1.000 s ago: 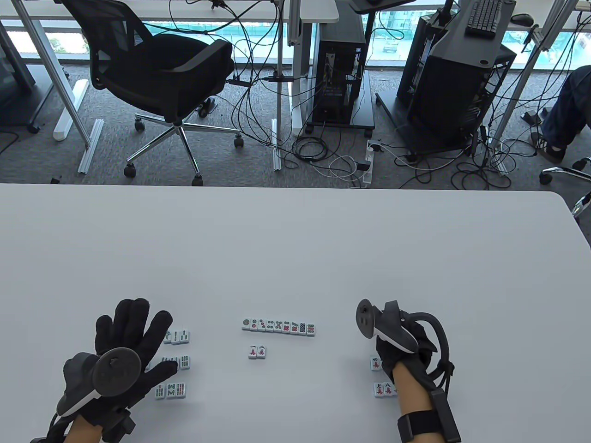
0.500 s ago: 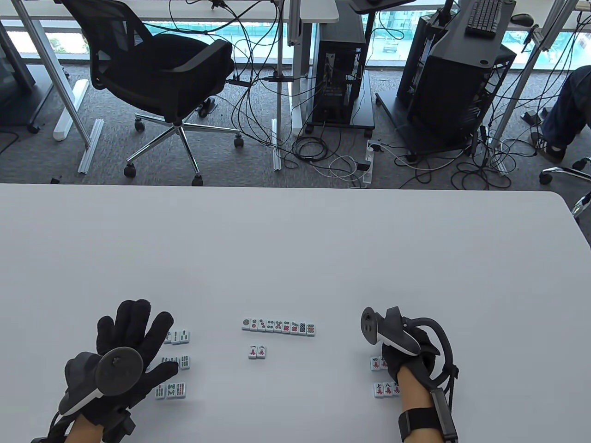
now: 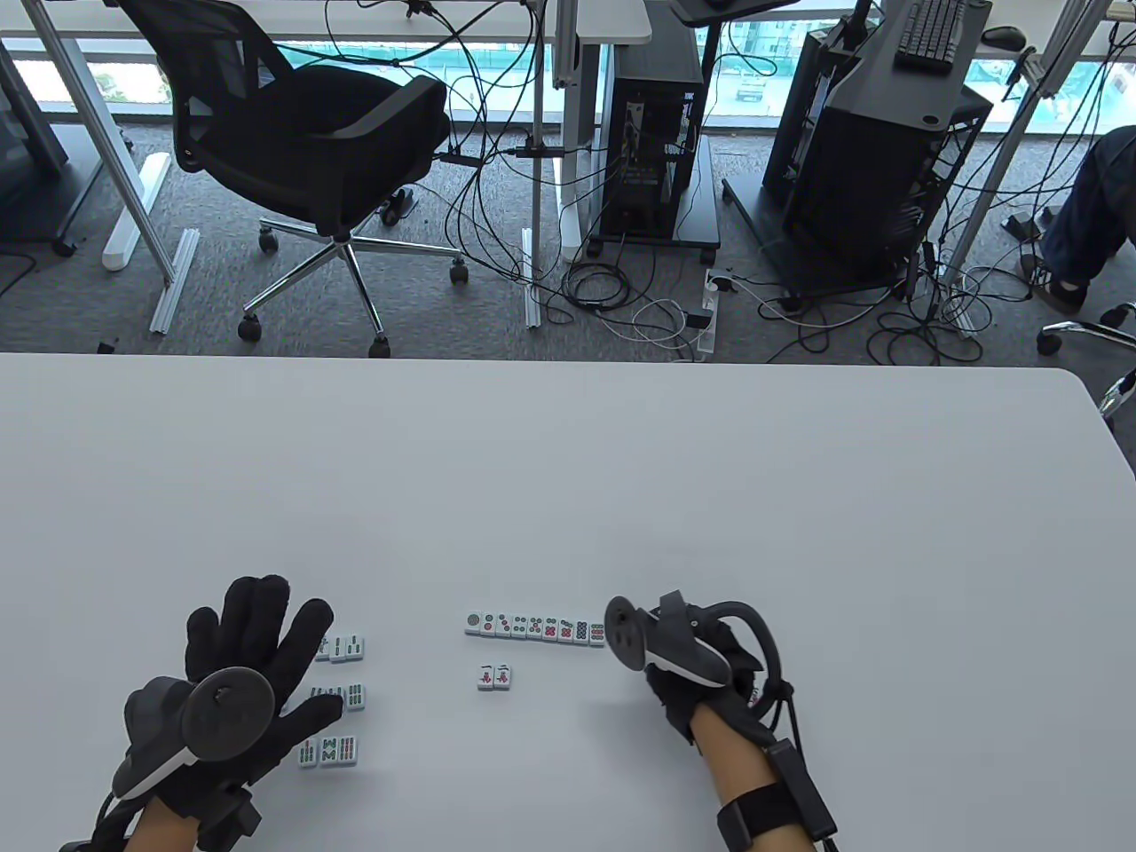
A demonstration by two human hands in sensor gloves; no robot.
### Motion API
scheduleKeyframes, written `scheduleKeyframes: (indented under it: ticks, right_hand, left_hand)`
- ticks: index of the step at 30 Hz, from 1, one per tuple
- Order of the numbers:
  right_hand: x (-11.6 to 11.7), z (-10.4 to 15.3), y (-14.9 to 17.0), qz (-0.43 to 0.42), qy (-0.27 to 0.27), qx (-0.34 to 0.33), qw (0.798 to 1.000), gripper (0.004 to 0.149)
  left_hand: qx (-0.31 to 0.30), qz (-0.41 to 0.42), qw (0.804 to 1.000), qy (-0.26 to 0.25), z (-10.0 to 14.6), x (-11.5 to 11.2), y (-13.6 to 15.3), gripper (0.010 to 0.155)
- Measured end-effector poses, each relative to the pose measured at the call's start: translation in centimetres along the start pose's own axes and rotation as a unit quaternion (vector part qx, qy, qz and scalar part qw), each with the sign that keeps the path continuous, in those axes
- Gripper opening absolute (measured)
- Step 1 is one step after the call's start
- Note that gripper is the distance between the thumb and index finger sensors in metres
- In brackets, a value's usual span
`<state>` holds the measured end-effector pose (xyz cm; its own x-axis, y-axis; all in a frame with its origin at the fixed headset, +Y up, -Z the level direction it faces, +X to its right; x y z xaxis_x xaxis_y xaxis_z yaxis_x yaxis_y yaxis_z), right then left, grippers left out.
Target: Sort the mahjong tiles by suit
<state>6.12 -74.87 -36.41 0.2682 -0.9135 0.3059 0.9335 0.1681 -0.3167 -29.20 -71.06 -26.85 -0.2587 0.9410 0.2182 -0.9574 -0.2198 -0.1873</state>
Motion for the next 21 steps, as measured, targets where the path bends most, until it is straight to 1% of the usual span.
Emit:
scheduleKeyframes:
  ticks: [2,4,7,9,12,17,21]
  right_hand:
    - [-0.2,-0.1,-3.2,0.012,-0.005,-0.030,0.999,0.059]
    - [-0.4,-0.2,-6.0,0.012,0.002,-0.061,0.998,0.059]
    - [-0.4,-0.4,-8.8,0.005,0.000,-0.086,0.996,0.059]
    - [-0.4,-0.6,-10.4,0.014,0.000,-0.096,0.995,0.059]
    - [-0.3,-1.1,-11.3,0.021,0.001,-0.102,0.995,0.059]
    - [0.0,-1.6,-11.3,0.010,-0.001,-0.100,0.995,0.058]
    - [0.0,-1.5,-11.4,0.013,0.014,-0.103,0.994,0.058]
  left_hand:
    - [-0.001,-0.001,1.000,0.004,0.0,-0.1,-0.1,0.087]
    - [-0.004,-0.001,1.000,0.002,0.0,0.0,-0.2,0.087]
    - [-0.003,0.002,1.000,0.000,0.0,0.1,-0.2,0.087]
    - [-0.001,0.004,1.000,-0.002,0.0,0.2,-0.1,0.087]
    - [-0.002,0.007,1.000,-0.004,0.0,0.3,-0.1,0.087]
    - [-0.004,0.010,1.000,-0.010,0.0,0.5,-0.1,0.087]
    - [-0.004,0.012,1.000,-0.011,0.0,0.5,-0.1,0.087]
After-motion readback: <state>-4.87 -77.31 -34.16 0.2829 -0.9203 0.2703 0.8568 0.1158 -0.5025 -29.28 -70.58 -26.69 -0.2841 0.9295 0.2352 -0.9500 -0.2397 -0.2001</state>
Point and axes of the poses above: the tracker on the back of each hand, its own y axis roughly to the little-finger side, its own z axis roughly from the fingertips to the wrist, x = y × z, the point moved 5 cm from there along -z, roughly from the wrist to the fingertips, and after that the axes turned 13 degrees about -y, right-handed, at the moved point
